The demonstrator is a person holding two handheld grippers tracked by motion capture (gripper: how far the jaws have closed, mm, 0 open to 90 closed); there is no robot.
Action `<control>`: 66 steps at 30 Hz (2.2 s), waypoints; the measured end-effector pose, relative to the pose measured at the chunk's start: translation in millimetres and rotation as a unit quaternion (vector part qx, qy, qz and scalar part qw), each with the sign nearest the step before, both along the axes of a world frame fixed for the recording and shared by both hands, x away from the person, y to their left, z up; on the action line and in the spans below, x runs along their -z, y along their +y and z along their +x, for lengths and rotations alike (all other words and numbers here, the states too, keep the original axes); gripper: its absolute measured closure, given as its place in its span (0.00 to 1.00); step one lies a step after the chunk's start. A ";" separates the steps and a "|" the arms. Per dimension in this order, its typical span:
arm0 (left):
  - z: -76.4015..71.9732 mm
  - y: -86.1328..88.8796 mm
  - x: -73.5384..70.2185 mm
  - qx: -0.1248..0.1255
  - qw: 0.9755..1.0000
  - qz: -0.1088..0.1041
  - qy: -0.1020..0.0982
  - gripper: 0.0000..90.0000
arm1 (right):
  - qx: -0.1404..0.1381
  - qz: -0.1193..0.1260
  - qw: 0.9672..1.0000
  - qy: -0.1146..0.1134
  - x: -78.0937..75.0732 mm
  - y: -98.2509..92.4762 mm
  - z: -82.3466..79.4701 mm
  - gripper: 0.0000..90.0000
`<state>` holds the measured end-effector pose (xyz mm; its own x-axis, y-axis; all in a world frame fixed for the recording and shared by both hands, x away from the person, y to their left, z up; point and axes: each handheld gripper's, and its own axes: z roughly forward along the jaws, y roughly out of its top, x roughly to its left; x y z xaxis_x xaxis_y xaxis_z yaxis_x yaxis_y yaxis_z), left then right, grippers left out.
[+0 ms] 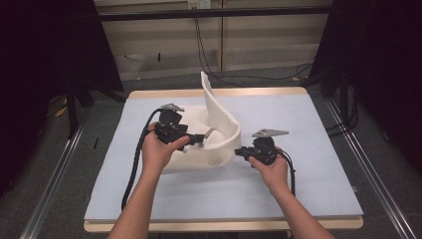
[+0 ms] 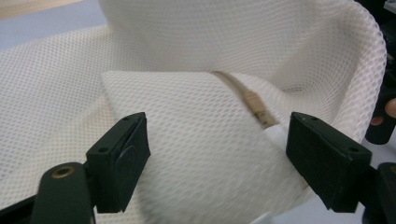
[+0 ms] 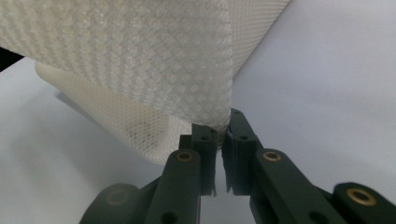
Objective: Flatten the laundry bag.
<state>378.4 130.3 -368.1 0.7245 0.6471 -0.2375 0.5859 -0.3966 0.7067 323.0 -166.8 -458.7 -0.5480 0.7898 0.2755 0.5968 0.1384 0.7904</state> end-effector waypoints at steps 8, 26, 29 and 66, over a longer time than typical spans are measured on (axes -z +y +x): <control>3.4 16.1 3.1 -0.016 1.000 0.003 -0.008 0.24 | 0.015 0.006 1.000 0.011 10.2 -11.4 0.2 0.93; 9.0 42.6 39.0 -0.053 0.998 0.016 0.020 0.24 | 0.026 0.002 0.999 0.023 15.7 -27.4 -2.2 0.83; 10.4 46.1 44.6 -0.056 0.998 0.025 0.029 0.24 | 0.026 -0.015 0.999 0.021 16.5 -30.0 -1.9 0.61; 23.5 88.4 73.4 -0.146 0.986 0.046 0.057 0.24 | 0.094 -0.079 0.992 -0.026 -9.2 -84.8 -8.0 0.25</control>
